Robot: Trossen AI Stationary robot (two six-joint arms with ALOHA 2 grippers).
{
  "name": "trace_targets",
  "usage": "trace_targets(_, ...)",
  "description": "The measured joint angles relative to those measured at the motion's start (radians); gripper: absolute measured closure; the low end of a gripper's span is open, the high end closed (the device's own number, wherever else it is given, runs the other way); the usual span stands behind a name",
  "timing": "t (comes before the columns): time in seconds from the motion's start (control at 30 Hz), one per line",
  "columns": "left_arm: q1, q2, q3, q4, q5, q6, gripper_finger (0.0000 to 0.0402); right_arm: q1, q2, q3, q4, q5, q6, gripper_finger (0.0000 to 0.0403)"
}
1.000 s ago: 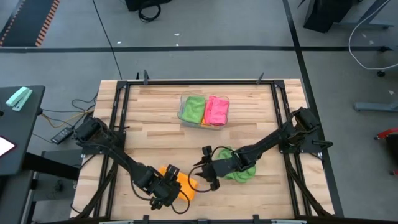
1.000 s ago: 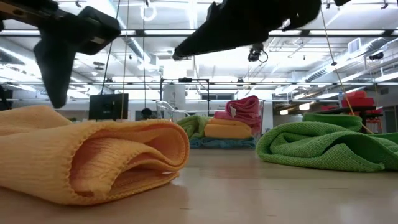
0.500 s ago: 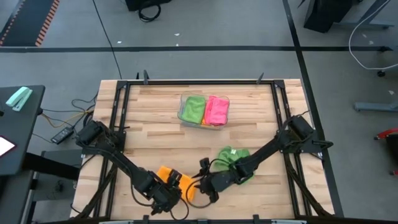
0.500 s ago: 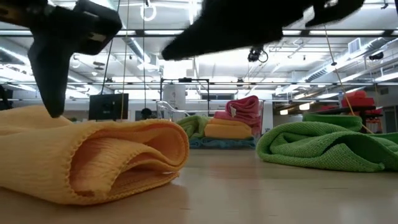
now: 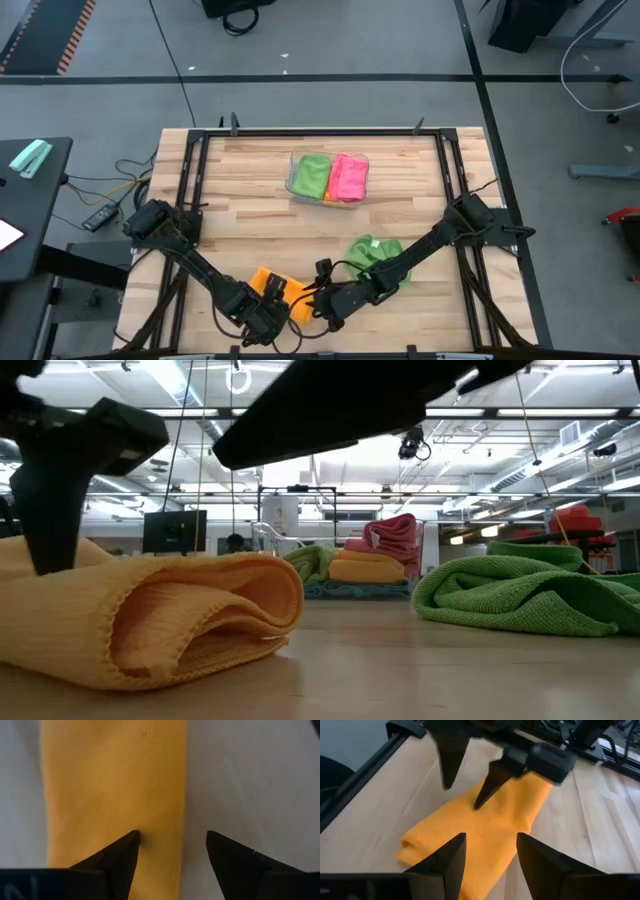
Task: Fold microfiber towels
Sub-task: Fold the yellow microfiber cloth
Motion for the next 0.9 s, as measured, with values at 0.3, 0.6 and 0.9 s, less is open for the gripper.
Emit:
trace_targets(0.3,-0.050,0.040,0.000,-0.046,-0.145,0.000,0.0139,-0.003,0.000,0.000,-0.013,0.027,0.036,0.0219)
trace_targets(0.6,-0.057,0.073,0.004,-0.057,-0.212,-0.006,0.0179,-0.003,0.000,0.000,0.032,-0.052,0.025,0.0219)
trace_targets(0.9,-0.060,0.077,0.001,-0.051,-0.252,-0.043,0.0271,-0.003,0.004,0.000,0.072,-0.039,0.025,0.0219)
